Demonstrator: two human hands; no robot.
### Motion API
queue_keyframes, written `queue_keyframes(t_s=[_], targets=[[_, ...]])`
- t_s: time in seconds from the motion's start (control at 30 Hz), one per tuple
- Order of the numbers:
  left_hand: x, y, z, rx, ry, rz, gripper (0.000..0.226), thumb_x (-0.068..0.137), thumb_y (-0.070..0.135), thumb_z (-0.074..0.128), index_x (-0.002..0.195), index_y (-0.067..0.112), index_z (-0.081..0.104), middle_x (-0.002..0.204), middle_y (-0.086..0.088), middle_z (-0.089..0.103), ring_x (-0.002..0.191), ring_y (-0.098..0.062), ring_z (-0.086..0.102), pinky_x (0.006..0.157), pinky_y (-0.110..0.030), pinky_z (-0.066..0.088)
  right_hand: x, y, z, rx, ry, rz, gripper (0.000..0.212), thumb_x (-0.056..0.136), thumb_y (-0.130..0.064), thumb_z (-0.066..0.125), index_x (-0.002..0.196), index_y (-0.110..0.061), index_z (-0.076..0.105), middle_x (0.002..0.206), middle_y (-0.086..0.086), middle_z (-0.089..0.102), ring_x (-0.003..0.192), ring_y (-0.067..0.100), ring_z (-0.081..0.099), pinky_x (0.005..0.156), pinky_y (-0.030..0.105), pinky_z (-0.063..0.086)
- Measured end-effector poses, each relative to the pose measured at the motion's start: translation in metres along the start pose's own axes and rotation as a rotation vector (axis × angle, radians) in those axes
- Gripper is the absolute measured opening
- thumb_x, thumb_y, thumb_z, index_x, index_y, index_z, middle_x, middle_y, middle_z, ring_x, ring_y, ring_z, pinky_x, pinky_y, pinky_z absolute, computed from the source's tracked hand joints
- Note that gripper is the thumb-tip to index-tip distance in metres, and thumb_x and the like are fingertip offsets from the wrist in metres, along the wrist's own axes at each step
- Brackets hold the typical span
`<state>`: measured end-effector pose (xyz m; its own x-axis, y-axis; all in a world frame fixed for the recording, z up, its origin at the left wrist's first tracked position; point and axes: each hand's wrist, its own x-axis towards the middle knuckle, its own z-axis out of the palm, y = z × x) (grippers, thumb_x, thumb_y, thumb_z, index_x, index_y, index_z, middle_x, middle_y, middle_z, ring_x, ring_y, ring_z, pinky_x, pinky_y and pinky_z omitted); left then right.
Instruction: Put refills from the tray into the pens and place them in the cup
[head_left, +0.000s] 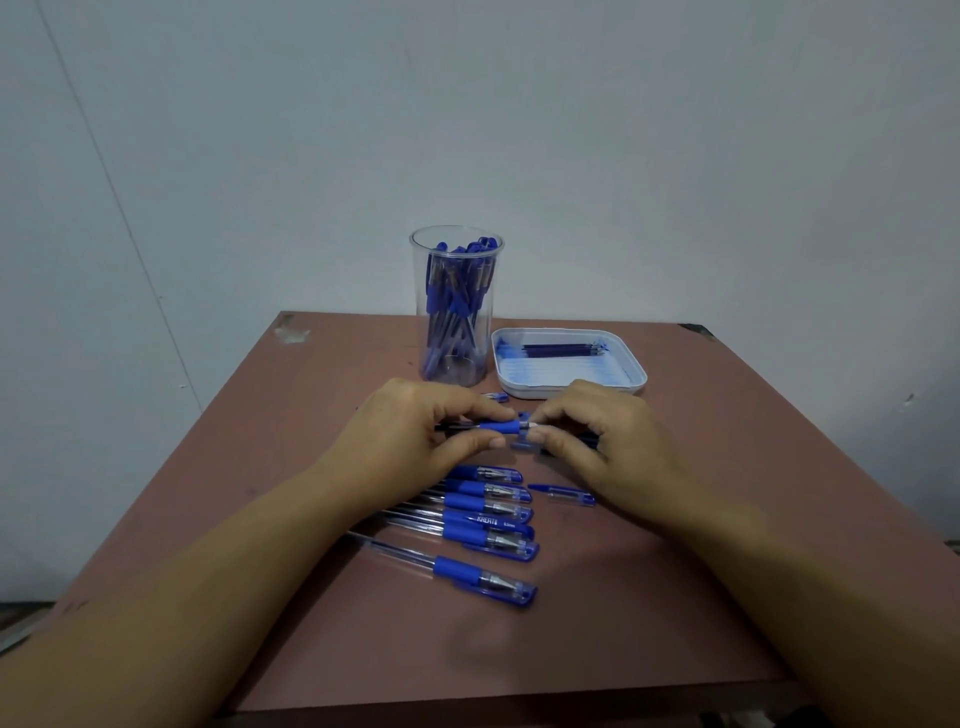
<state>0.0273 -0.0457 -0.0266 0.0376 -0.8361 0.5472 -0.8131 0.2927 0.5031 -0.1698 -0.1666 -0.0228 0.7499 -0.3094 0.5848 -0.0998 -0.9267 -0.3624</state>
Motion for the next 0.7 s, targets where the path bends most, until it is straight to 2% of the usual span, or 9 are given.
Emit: queue_keyframes(t_s=[0.07,0.13,0.2,0.27,0.33,0.43,0.53,0.63,0.7], targets=[[0.0001,-0.0012,0.0005,0.001,-0.006,-0.005,0.036,0.081,0.056,0.063,0.113,0.04,0.07,0.097,0.018,0.073,0.082,-0.002,0.068,0.071,-0.034,0.058,-0.0005,0.001,-0.0001,-0.003,-0.001,0.006,0.024,0.092,-0.044,0.056,0.1,-0.027,0.069,0.085,-0.017,0.062,0.079,0.0,0.058,0.068,0.009,0.041],[0.0,-0.0021,0.0012,-0.008,-0.004,-0.006,0.036,0.082,0.056,0.062,0.113,0.04,0.07,0.097,0.018,0.073,0.081,-0.003,0.069,0.071,-0.034,0.058,-0.0017,-0.0002,0.0002,0.01,0.005,0.021,0.026,0.088,-0.043,0.064,0.11,-0.028,0.065,0.089,-0.017,0.062,0.08,0.004,0.059,0.07,0.011,0.045],[0.0001,-0.0024,0.0016,-0.005,0.0,-0.002,0.038,0.081,0.058,0.061,0.114,0.041,0.068,0.097,0.019,0.073,0.081,-0.004,0.069,0.071,-0.034,0.058,-0.0019,-0.0006,0.0002,0.004,0.011,0.007,0.022,0.086,-0.036,0.07,0.105,-0.027,0.064,0.089,-0.016,0.061,0.078,0.004,0.058,0.069,0.011,0.045],[0.0001,-0.0026,0.0018,-0.003,-0.002,-0.002,0.039,0.08,0.059,0.06,0.114,0.041,0.068,0.099,0.021,0.073,0.081,-0.003,0.069,0.071,-0.034,0.058,-0.0009,-0.0013,0.0,-0.016,0.004,-0.014,0.017,0.088,-0.037,0.065,0.099,-0.024,0.067,0.086,-0.015,0.061,0.077,0.002,0.056,0.068,0.01,0.042],[0.0,-0.0031,0.0021,-0.01,-0.008,-0.001,0.039,0.081,0.059,0.06,0.113,0.04,0.07,0.1,0.022,0.072,0.082,-0.003,0.069,0.073,-0.034,0.058,-0.0008,-0.0014,-0.0004,-0.022,0.0,-0.012,0.024,0.09,-0.043,0.059,0.099,-0.023,0.069,0.084,-0.014,0.061,0.077,0.002,0.056,0.067,0.01,0.041],[0.0001,-0.004,0.003,-0.013,-0.007,-0.003,0.038,0.081,0.061,0.059,0.114,0.043,0.068,0.097,0.02,0.073,0.08,-0.006,0.07,0.073,-0.035,0.058,-0.0016,-0.0033,-0.0007,-0.02,0.011,0.006,0.027,0.086,-0.039,0.068,0.108,-0.024,0.067,0.086,-0.015,0.059,0.077,0.003,0.057,0.068,0.012,0.045],[-0.0004,-0.0036,0.0038,0.001,0.002,-0.003,0.039,0.081,0.061,0.059,0.116,0.045,0.065,0.097,0.02,0.073,0.078,-0.006,0.069,0.072,-0.034,0.058,-0.0013,-0.003,-0.0002,-0.058,0.004,-0.032,0.016,0.086,-0.029,0.071,0.1,-0.023,0.067,0.085,-0.018,0.056,0.077,-0.002,0.054,0.069,0.008,0.04],[-0.0012,-0.0001,0.0027,0.094,0.013,0.033,0.038,0.083,0.059,0.055,0.112,0.041,0.07,0.094,0.019,0.073,0.073,-0.004,0.067,0.067,-0.028,0.057,-0.0007,-0.0014,0.0008,-0.078,-0.002,-0.03,0.015,0.089,-0.031,0.067,0.096,-0.018,0.068,0.082,-0.011,0.06,0.075,0.002,0.054,0.067,0.011,0.04],[-0.0015,0.0032,0.0015,0.194,0.035,0.085,0.037,0.086,0.057,0.052,0.111,0.039,0.072,0.09,0.016,0.074,0.071,-0.003,0.066,0.062,-0.017,0.052,-0.0013,-0.0004,0.0017,-0.087,0.001,-0.033,0.016,0.089,-0.032,0.067,0.095,-0.017,0.069,0.081,-0.009,0.062,0.074,0.004,0.054,0.067,0.01,0.04]])
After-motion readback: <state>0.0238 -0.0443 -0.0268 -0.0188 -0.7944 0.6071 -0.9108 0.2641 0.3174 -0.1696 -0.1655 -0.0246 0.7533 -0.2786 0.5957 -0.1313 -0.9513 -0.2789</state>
